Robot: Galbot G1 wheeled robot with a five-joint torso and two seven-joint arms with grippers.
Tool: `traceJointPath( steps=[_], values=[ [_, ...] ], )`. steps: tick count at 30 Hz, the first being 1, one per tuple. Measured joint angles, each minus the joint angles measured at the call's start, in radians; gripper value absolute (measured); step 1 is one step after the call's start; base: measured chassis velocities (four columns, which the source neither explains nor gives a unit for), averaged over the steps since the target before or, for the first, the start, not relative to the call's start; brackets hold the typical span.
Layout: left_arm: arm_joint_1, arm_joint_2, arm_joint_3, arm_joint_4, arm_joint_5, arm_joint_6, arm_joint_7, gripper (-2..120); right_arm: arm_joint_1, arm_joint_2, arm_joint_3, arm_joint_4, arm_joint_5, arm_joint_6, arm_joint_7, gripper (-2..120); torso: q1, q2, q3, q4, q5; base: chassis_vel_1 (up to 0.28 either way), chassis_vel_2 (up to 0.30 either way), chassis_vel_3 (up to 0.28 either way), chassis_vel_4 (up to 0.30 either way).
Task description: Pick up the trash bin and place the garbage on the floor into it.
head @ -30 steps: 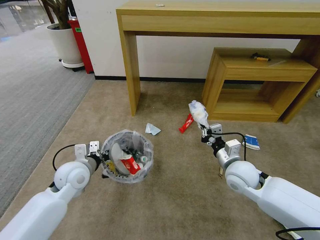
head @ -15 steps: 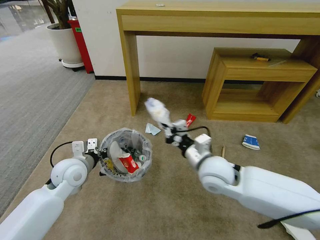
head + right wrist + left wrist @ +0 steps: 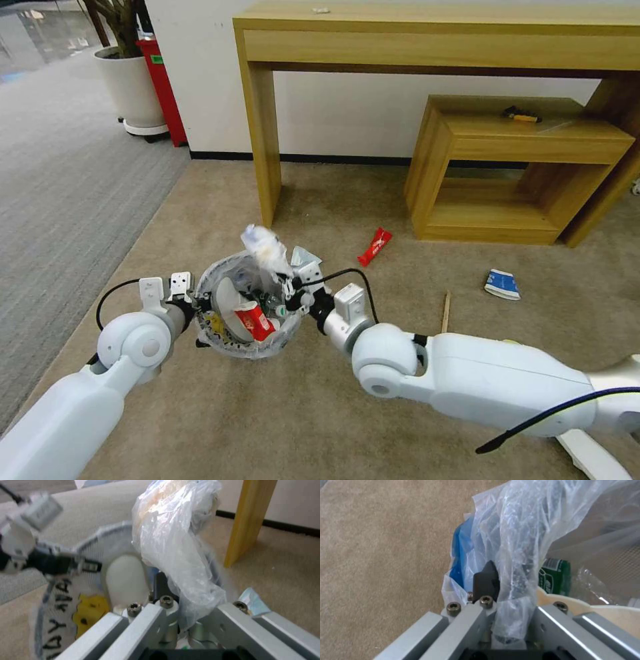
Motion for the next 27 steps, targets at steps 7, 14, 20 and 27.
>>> traceJointPath(
  steps=[7, 14, 20, 27],
  values=[
    [-0.004, 0.003, -0.001, -0.004, -0.006, -0.001, -0.002, 0, -0.018, 0.029, -0.021, -0.029, -0.001, 0.005, 0.003, 0, 0.0, 0.0, 0.0, 0.0001, -0.0001, 0.0, 0.0, 0.0, 0.0],
    [-0.004, 0.008, -0.002, -0.006, -0.013, -0.001, -0.001, 0, -0.042, 0.04, -0.033, -0.042, -0.001, 0.007, 0.021, 0, 0.0, 0.0, 0.0, 0.0001, -0.0001, 0.0, 0.0, 0.0, 0.0],
    [-0.004, 0.012, -0.003, -0.005, -0.016, -0.001, 0.0, 0, -0.074, 0.045, -0.026, -0.051, -0.005, 0.007, 0.03, 7, 0.0, 0.0, 0.0, 0.0, -0.0001, 0.0, 0.0, 0.0, 0.0],
    [0.001, 0.004, -0.001, -0.003, -0.011, -0.001, 0.003, 0, -0.114, 0.045, -0.007, -0.055, -0.015, 0.002, 0.042, 34, 0.0, 0.0, 0.0, 0.0, 0.0001, 0.0, 0.0, 0.0, 0.0]
  ],
)
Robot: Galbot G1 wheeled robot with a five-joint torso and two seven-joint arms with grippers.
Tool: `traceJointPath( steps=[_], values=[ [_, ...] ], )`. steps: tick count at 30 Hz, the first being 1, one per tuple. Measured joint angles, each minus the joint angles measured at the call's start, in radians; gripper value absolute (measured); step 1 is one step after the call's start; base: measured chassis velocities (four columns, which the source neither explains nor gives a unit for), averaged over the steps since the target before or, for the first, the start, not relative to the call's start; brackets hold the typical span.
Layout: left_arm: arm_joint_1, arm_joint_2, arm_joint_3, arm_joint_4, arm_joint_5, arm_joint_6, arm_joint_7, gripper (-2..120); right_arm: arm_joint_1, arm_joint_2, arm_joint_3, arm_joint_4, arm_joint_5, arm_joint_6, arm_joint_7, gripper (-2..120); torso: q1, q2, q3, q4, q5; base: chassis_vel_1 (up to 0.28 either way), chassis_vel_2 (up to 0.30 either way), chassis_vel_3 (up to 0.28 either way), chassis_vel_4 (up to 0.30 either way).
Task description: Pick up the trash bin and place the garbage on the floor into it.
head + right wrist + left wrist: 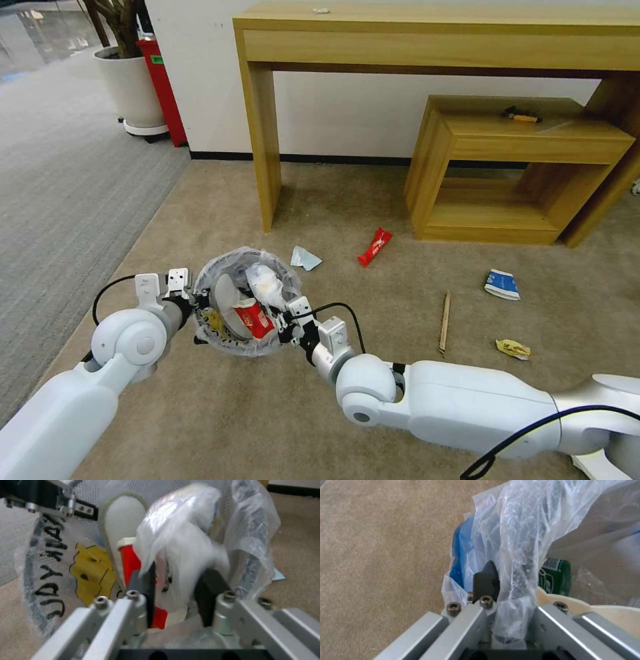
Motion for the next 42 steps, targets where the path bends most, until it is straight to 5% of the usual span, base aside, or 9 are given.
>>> traceJointPath(
  steps=[18, 33, 42],
  values=[
    [0.037, -0.029, -0.002, 0.026, 0.046, -0.001, 0.018, 0, -0.01, 0.046, 0.126, 0.01, 0.008, -0.003, 0.045, 98, 0.0, 0.0, 0.0, 0.0001, -0.0001, 0.0, 0.0, 0.0, 0.0],
    [0.04, -0.006, -0.02, 0.064, 0.047, -0.001, 0.021, 0, -0.13, -0.063, 0.452, -0.002, 0.006, -0.008, 0.043, 100, 0.0, 0.0, 0.0, -0.0001, 0.0002, 0.0, 0.0, 0.0, 0.0],
    [0.074, 0.01, -0.053, 0.068, 0.049, -0.004, 0.028, 0, -0.429, -0.199, 0.782, -0.055, -0.097, -0.011, 0.045, 100, 0.0, 0.0, 0.0, 0.0002, 0.0003, 0.0, 0.0, 0.0, 0.0]
  ],
)
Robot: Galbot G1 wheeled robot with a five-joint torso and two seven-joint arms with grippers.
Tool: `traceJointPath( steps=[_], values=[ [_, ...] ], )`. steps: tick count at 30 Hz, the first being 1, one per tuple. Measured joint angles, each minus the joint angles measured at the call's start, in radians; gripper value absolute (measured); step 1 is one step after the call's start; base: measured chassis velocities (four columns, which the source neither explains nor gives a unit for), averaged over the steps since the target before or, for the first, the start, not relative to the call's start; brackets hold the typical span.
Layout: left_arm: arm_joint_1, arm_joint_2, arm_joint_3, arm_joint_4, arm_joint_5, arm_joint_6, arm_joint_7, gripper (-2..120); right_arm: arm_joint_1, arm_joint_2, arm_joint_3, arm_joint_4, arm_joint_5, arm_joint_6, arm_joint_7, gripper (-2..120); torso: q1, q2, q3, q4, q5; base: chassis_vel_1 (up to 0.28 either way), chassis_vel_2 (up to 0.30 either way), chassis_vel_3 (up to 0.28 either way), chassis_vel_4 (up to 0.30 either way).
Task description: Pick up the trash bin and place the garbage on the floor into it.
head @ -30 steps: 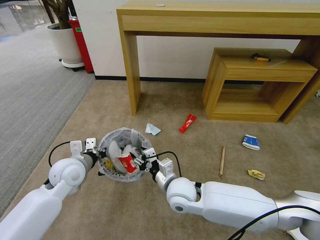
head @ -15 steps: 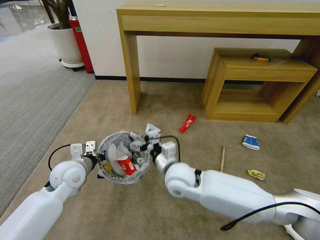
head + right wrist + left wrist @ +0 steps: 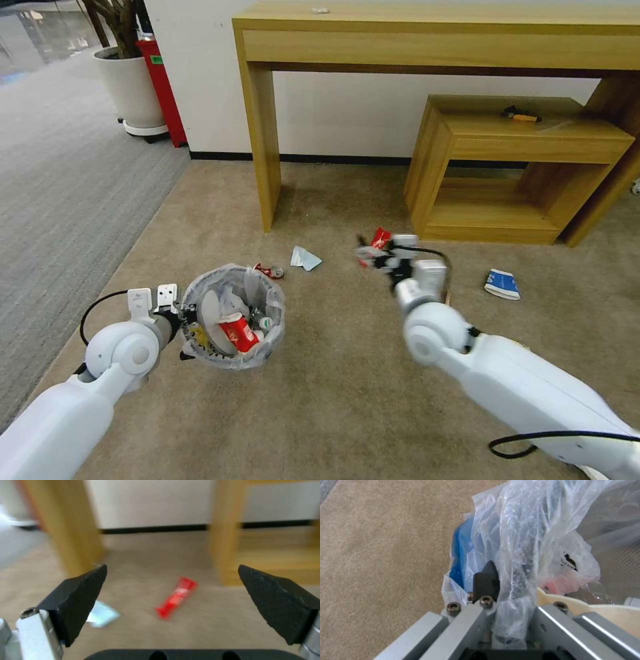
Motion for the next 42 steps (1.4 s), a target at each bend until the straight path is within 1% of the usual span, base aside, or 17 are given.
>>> traceJointPath(
  steps=[1, 4, 5, 6, 9, 10, 12, 14, 17, 18, 21, 24, 26, 34, 42],
  values=[
    [0.0, 0.0, 0.0, 0.0, 0.0, 0.0, 0.0, 0, 0.0, 0.0, 0.0, 0.0, 0.0, 0.0, 0.0, 100, 0.0, 0.0, 0.0, 0.0, 0.0, 0.0, 0.0, 0.0, 0.0],
    [0.013, 0.0, -0.008, 0.0, 0.003, -0.001, 0.002, 0, -0.131, -0.02, 0.102, -0.031, -0.047, -0.014, 0.006, 100, 0.0, 0.0, 0.0, -0.0007, -0.0002, 0.0, 0.0, 0.0, 0.0],
    [0.02, -0.002, -0.012, -0.001, 0.004, -0.002, 0.003, 0, -0.172, -0.022, 0.13, -0.049, -0.073, -0.009, 0.007, 100, 0.0, 0.0, 0.0, -0.0005, 0.0, 0.0, 0.0, 0.0, 0.0],
    [0.02, -0.002, -0.012, -0.001, 0.004, -0.002, 0.003, 0, -0.172, -0.022, 0.13, -0.049, -0.073, -0.009, 0.007, 100, 0.0, 0.0, 0.0, -0.0005, 0.0, 0.0, 0.0, 0.0, 0.0],
    [0.043, -0.007, -0.022, -0.008, 0.013, -0.005, 0.004, 0, -0.259, -0.005, 0.187, -0.108, -0.174, 0.05, 0.0, 100, 0.0, 0.0, 0.0, 0.0001, -0.0002, 0.0, 0.0, 0.0, 0.0],
    [0.043, -0.007, -0.022, -0.008, 0.013, -0.005, 0.004, 0, -0.259, -0.005, 0.187, -0.108, -0.174, 0.05, 0.0, 100, 0.0, 0.0, 0.0, 0.0001, -0.0002, 0.0, 0.0, 0.0, 0.0],
    [0.057, -0.013, -0.03, -0.011, 0.019, -0.008, 0.006, 0, -0.309, 0.015, 0.226, -0.132, -0.22, 0.079, -0.011, 100, 0.0, 0.0, 0.0, 0.0002, -0.0005, 0.0, 0.0, 0.0, 0.0],
    [0.061, -0.014, -0.034, -0.011, 0.02, -0.008, 0.007, 0, -0.329, 0.024, 0.24, -0.138, -0.233, 0.09, -0.014, 100, 0.0, 0.0, 0.0, 0.0002, -0.0005, 0.0, 0.0, 0.0, 0.0],
    [0.075, -0.012, -0.042, -0.017, 0.022, -0.009, 0.01, 0, -0.427, 0.045, 0.298, -0.154, -0.289, 0.125, -0.031, 100, 0.0, 0.0, 0.0, 0.0001, -0.0005, 0.0, 0.0, 0.0, 0.0],
    [0.075, -0.012, -0.042, -0.017, 0.022, -0.009, 0.01, 0, -0.427, 0.045, 0.298, -0.154, -0.289, 0.125, -0.031, 100, 0.0, 0.0, 0.0, 0.0001, -0.0005, 0.0, 0.0, 0.0, 0.0],
    [0.078, -0.01, -0.044, -0.027, 0.02, -0.009, 0.009, 0, -0.506, 0.055, 0.339, -0.178, -0.32, 0.158, -0.042, 100, 0.0, 0.0, 0.0, -0.0004, -0.0001, 0.0, 0.0, 0.0, 0.0],
    [0.078, -0.015, -0.044, -0.03, 0.018, -0.009, 0.008, 0, -0.555, 0.061, 0.377, -0.187, -0.337, 0.172, -0.053, 100, 0.0, 0.0, 0.0, -0.0001, -0.0006, 0.0, 0.0, 0.0, 0.0],
    [0.078, -0.024, -0.043, -0.031, 0.019, -0.01, 0.007, 0, -0.599, 0.07, 0.406, -0.196, -0.35, 0.189, -0.062, 100, 0.0, 0.0, 0.0, -0.0002, -0.0003, 0.0, 0.0, 0.0, 0.0],
    [0.073, -0.055, -0.035, -0.026, 0.028, -0.01, 0.006, 0, -0.669, 0.114, 0.447, -0.246, -0.407, 0.253, -0.089, 100, 0.0, 0.0, 0.0, -0.0001, -0.0004, 0.0, 0.0, 0.0, 0.0],
    [0.084, -0.068, -0.038, -0.033, 0.029, -0.01, 0.005, 0, -0.701, 0.14, 0.459, -0.297, -0.431, 0.296, -0.104, 100, 0.0, 0.0, 0.0, -0.0001, -0.0005, 0.0, 0.0, 0.0, 0.0]
  ],
)
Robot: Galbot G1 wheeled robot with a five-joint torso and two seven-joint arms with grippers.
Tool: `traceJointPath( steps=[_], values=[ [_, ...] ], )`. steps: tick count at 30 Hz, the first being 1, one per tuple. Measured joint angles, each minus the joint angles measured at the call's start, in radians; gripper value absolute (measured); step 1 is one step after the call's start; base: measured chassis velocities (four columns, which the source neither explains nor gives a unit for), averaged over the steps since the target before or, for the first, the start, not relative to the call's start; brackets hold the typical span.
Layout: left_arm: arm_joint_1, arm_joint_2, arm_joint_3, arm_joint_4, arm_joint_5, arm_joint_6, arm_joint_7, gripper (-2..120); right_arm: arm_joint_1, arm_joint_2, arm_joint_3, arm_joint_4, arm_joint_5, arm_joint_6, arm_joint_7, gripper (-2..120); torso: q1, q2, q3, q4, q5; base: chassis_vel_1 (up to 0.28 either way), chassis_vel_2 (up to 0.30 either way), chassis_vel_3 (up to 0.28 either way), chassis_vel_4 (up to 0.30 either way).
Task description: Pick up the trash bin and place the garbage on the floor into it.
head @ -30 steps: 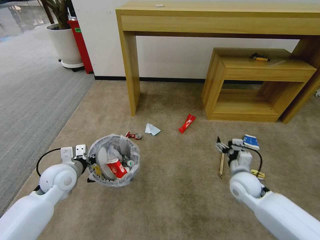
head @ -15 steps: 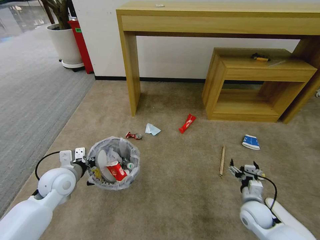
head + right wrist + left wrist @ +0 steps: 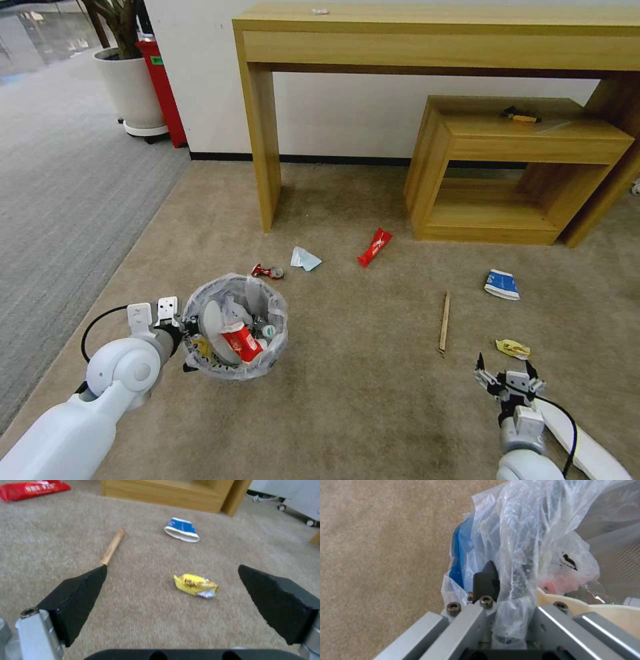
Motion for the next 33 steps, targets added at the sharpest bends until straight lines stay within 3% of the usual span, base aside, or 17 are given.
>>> traceJointPath(
  steps=[10, 15, 22, 33],
  values=[
    [0.008, -0.004, -0.002, 0.002, 0.011, -0.002, 0.0, 0, -0.034, 0.023, 0.011, -0.054, -0.03, 0.007, 0.022, 100, 0.0, 0.0, 0.0, 0.0005, -0.0001, 0.0, 0.0, 0.0, 0.0],
    [-0.006, -0.013, 0.008, 0.016, 0.018, -0.003, 0.005, 0, -0.113, 0.05, 0.024, -0.115, -0.136, 0.011, 0.065, 100, 0.0, 0.0, 0.0, -0.0006, -0.0001, 0.0, 0.0, 0.0, 0.0],
    [-0.021, -0.029, 0.025, 0.037, 0.029, -0.005, 0.013, 0, -0.154, 0.073, 0.045, -0.184, -0.232, -0.007, 0.096, 100, 0.0, 0.0, 0.0, 0.0001, 0.0001, 0.0, 0.0, 0.0, 0.0],
    [-0.014, -0.035, 0.024, 0.033, 0.036, -0.012, 0.025, 0, -0.113, 0.064, 0.054, -0.395, -0.268, -0.063, 0.123, 100, 0.0, 0.0, 0.0, 0.0001, 0.0004, 0.0, 0.0, 0.0, 0.0]
  ],
)
